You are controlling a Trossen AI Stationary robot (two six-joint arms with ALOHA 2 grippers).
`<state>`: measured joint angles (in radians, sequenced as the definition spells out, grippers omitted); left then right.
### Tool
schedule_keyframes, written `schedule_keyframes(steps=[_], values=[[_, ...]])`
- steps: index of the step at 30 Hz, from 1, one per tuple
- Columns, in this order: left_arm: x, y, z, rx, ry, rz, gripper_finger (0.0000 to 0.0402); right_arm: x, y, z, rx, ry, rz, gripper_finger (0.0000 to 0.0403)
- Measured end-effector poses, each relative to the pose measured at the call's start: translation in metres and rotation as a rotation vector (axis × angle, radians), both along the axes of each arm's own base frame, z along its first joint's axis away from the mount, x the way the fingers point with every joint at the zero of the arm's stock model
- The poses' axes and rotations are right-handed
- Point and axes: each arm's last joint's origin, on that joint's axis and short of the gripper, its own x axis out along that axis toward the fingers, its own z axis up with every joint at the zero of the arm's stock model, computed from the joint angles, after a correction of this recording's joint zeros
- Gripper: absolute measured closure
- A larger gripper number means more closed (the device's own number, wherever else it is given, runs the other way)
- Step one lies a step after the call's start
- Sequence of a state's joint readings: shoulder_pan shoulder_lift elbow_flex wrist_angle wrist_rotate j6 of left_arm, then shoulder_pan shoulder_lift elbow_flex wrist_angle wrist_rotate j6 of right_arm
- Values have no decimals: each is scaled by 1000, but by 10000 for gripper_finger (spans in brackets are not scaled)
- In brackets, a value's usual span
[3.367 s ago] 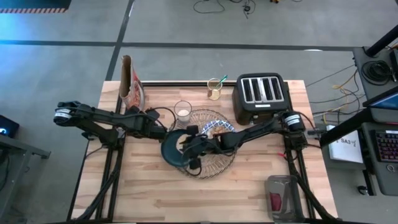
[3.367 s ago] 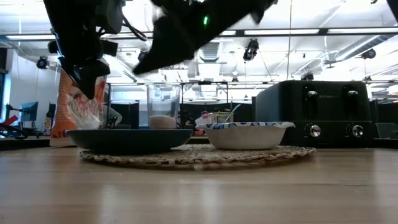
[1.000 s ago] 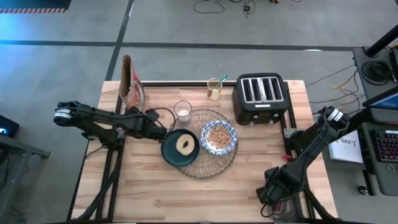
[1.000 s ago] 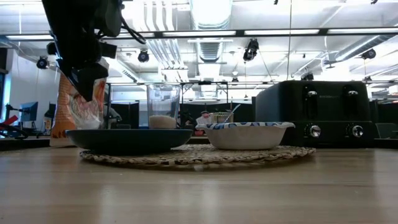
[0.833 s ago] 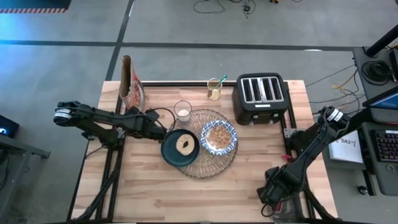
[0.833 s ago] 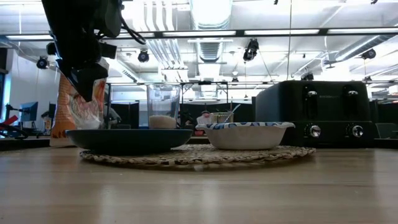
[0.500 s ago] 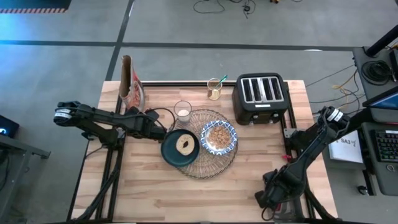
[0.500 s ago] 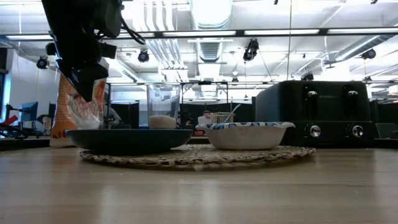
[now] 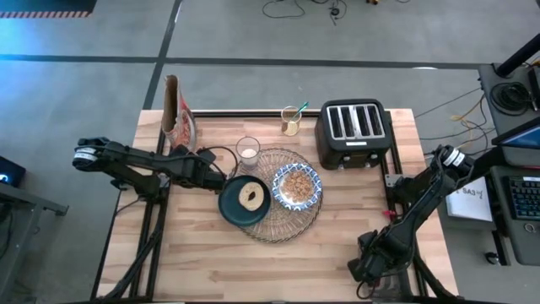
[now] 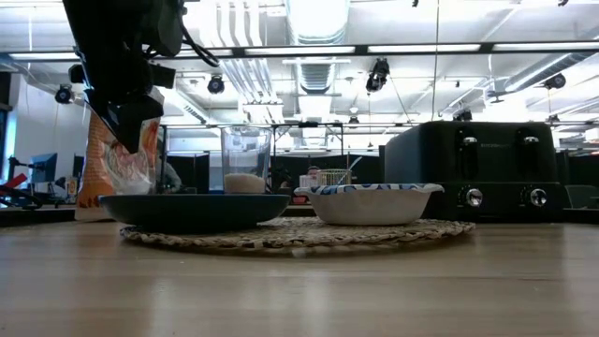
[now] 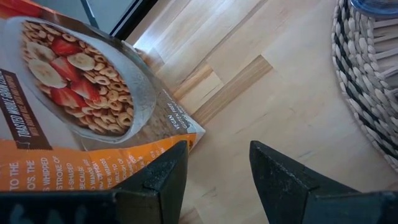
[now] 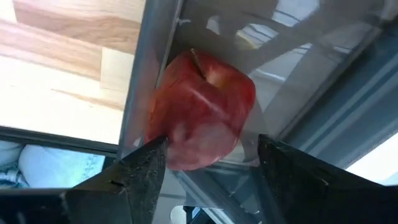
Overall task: Arrange a breakfast setting
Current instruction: Put the apple from the transparent bin to the left of the transparent cup of milk on the brown placemat
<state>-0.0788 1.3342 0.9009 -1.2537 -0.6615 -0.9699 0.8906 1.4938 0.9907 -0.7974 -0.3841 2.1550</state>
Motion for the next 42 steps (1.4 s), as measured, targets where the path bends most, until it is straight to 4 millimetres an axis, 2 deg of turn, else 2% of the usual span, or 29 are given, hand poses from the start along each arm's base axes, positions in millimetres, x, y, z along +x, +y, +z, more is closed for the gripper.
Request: schedule_keyframes(steps=[12,19,31,42], values=[[0,0,0,0,1,0,244,2,2,-34,-63,21,95,154],[0,0,0,-24,3,4,244,12,14,-42,95,-128,146,154],[0,-1,0,-25,5,-1,244,1,1,-66,2,-48,183,157],[0,-1,0,-26,4,-2,244,-3,-4,-72,16,-67,243,205]])
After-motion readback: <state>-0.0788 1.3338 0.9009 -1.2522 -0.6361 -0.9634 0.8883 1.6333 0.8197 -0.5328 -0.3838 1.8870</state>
